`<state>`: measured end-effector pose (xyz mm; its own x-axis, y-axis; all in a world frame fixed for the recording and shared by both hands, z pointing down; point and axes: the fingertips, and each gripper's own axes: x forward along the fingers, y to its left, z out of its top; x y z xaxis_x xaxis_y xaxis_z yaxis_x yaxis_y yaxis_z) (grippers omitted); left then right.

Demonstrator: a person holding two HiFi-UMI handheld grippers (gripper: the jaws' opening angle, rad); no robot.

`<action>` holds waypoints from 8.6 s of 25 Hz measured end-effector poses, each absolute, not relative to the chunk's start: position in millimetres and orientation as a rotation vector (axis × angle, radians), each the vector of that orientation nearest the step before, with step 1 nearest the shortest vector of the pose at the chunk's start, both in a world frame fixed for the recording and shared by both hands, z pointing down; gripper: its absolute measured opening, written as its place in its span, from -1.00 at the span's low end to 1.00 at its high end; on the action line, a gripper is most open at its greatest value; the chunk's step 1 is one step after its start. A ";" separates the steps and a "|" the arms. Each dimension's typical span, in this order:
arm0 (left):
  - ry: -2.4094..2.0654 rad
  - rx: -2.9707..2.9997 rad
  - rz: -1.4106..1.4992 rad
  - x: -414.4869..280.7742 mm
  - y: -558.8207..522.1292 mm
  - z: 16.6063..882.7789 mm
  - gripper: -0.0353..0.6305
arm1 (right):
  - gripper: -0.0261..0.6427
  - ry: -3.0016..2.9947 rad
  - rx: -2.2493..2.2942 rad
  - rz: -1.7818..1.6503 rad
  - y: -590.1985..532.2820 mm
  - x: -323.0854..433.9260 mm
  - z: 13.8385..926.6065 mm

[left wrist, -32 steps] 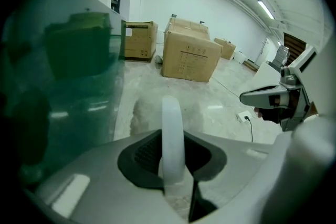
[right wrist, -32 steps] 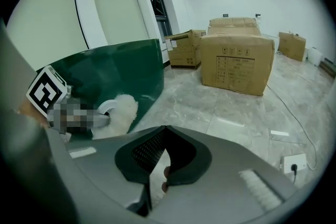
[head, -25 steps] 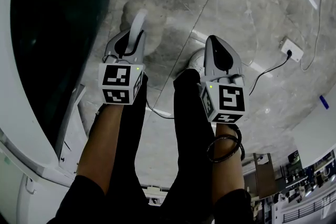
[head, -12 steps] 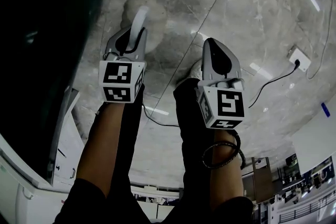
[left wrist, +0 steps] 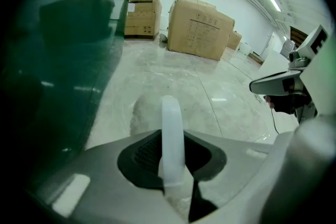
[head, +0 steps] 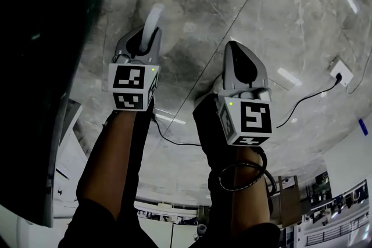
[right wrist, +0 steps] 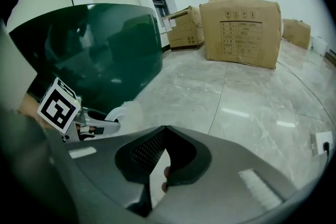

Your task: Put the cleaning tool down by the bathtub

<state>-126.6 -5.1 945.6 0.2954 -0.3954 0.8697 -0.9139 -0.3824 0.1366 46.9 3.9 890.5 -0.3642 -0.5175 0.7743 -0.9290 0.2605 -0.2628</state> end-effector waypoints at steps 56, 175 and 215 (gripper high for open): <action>-1.151 2.020 1.025 -119.4 -2.3 958.7 -0.47 | -0.85 -2.010 1.385 0.939 9.5 42.0 887.0; -1.511 2.600 0.525 -62.5 -69.7 193.7 -0.89 | -0.85 -2.425 1.838 0.236 -59.5 88.5 152.6; -1.672 2.671 0.357 -29.5 -101.0 93.5 -0.89 | -0.86 -2.570 1.793 0.038 -82.6 127.6 72.3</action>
<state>-29.5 -101.0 93.5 0.4191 -0.8911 0.1740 -0.8844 -0.4440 -0.1438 127.6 -82.6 72.3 -0.3454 -0.9382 0.0202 -0.9384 0.3451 -0.0152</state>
